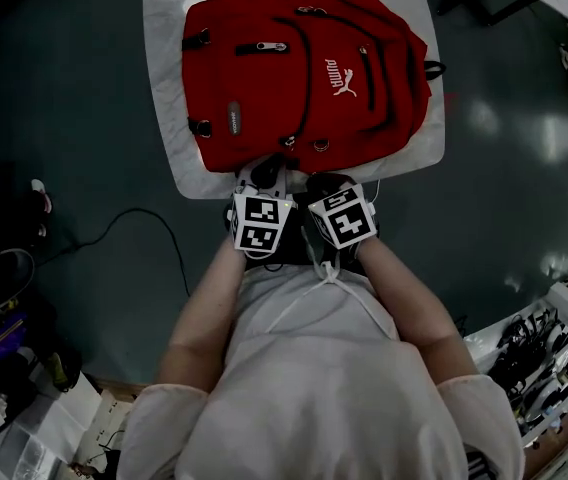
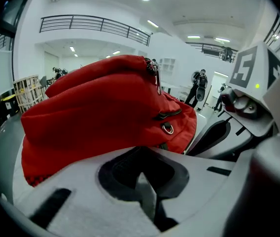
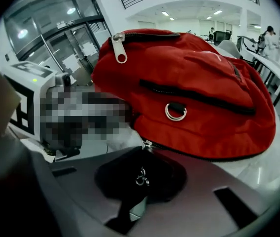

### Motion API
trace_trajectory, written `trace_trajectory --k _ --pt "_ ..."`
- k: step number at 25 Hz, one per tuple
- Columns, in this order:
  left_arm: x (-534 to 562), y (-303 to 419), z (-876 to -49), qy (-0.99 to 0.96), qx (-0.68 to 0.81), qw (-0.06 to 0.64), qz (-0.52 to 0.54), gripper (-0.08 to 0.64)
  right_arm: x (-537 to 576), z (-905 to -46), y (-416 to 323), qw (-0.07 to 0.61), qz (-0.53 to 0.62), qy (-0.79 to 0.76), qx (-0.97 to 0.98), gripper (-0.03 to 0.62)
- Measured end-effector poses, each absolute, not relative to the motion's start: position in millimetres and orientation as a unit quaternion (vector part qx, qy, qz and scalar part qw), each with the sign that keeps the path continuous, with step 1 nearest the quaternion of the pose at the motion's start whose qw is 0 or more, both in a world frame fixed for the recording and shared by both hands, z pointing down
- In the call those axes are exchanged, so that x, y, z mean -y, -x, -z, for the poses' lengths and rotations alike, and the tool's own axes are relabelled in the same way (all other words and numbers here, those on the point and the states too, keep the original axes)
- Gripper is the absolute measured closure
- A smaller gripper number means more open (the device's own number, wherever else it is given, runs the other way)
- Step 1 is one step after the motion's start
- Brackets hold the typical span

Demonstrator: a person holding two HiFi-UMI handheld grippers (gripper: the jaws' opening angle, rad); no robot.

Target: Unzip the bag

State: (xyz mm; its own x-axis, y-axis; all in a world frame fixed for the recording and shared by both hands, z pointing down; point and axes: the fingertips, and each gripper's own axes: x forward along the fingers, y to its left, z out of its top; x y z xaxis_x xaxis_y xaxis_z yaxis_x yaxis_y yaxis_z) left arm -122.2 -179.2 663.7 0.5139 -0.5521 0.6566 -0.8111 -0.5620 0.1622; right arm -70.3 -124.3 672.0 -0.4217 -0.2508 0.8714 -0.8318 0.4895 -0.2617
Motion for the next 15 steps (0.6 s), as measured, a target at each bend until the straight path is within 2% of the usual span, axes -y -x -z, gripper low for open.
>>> trace_trajectory --k 6,15 --pt "181.1 122.9 -665.0 -0.842 0.406 0.221 -0.279 0.538 123.0 -674.0 69.7 0.401 -0.391 -0.296 0.774 0.565" --pt "182.2 129.0 -664.3 -0.81 0.432 0.279 -0.28 0.538 121.1 -676.0 47.5 0.45 -0.365 -0.233 0.781 0.565"
